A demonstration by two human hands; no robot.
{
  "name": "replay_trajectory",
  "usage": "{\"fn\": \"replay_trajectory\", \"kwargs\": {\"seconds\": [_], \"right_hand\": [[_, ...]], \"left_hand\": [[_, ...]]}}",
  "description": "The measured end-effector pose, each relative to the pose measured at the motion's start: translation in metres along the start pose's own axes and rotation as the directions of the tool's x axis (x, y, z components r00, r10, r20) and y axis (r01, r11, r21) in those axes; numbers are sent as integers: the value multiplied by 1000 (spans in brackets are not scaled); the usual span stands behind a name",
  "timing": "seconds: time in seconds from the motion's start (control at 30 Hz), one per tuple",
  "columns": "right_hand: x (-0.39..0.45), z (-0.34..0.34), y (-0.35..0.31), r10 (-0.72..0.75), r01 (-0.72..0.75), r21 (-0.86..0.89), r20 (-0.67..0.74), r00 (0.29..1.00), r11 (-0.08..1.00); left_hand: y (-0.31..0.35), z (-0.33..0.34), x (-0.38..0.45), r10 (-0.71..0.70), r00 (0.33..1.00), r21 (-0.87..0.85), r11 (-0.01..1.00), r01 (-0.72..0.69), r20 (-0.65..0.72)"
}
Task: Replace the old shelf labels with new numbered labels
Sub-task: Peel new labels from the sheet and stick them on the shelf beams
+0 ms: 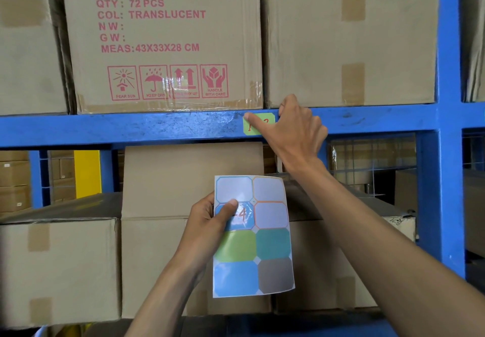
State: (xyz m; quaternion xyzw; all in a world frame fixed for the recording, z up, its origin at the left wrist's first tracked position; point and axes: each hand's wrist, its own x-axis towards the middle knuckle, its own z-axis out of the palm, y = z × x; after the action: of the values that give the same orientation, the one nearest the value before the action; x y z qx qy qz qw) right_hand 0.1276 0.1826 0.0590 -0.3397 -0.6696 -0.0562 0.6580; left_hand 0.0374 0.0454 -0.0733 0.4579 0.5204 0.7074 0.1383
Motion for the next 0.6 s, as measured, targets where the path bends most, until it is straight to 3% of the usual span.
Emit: {"fn": "replay_trajectory", "kwargs": {"seconds": [0.2,0.33,0.47,0.6], "right_hand": [[1,5,1,30,-30,22,3,1000,999],[-5,0,13,51,-86,271,137,989,959],[-30,-15,30,-104,-120,591,331,938,798],[-79,-31,50,-249,-144,653,470,847,743]], "left_hand": [[-1,2,-2,-12,1000,12,1000,12,7],[-2,1,-4,-10,1000,-6,1000,10,2],[-8,3,-8,-42,999,-65,997,41,-13],[-17,11,-13,-70,997,-114,991,67,-26]]}}
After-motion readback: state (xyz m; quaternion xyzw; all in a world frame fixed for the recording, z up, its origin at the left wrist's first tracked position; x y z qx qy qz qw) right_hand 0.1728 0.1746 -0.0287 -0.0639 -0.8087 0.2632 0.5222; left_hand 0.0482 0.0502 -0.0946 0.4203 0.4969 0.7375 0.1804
